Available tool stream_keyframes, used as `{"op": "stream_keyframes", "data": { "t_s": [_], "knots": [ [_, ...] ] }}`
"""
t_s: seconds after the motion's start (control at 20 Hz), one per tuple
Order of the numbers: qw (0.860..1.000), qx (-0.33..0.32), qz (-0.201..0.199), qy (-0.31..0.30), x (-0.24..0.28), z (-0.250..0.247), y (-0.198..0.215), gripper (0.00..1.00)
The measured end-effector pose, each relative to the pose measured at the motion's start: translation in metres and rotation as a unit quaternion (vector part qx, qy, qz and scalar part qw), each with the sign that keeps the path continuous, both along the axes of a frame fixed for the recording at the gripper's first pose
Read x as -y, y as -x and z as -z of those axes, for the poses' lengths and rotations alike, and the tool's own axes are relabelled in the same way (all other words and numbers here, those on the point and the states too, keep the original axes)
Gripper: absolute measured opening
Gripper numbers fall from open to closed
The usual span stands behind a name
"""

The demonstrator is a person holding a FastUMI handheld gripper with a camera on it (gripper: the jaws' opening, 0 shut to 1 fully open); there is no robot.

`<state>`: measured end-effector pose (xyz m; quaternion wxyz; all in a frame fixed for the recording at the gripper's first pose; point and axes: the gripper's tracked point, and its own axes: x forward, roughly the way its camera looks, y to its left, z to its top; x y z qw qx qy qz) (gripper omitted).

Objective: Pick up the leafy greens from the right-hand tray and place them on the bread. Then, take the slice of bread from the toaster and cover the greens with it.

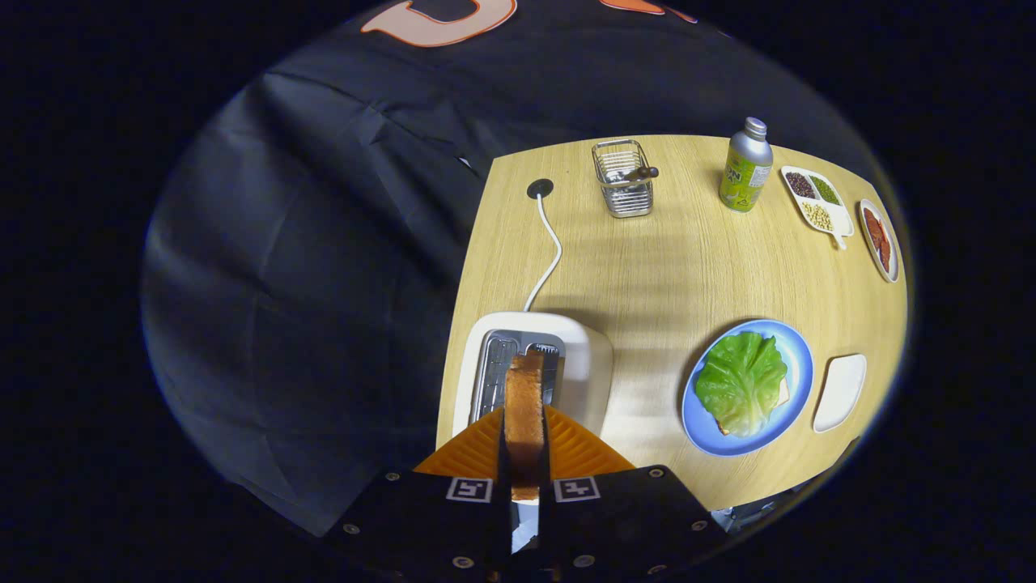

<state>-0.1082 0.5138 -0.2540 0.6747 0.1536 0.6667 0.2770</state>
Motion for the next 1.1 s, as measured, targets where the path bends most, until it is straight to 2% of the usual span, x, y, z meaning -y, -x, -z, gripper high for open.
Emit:
{"op": "stream_keyframes", "data": {
  "t_s": [0.25,0.45,0.75,1.1],
  "knots": [
    [0.998,0.006,0.02,-0.053,0.027,-0.024,-0.009,0.13],
    [0.997,0.009,0.036,-0.071,0.06,-0.023,-0.018,0.13],
    [0.995,-0.009,0.059,-0.074,0.115,0.011,-0.023,0.13],
    [0.997,-0.024,0.043,-0.067,0.154,0.073,-0.019,0.13]
  ]
}}
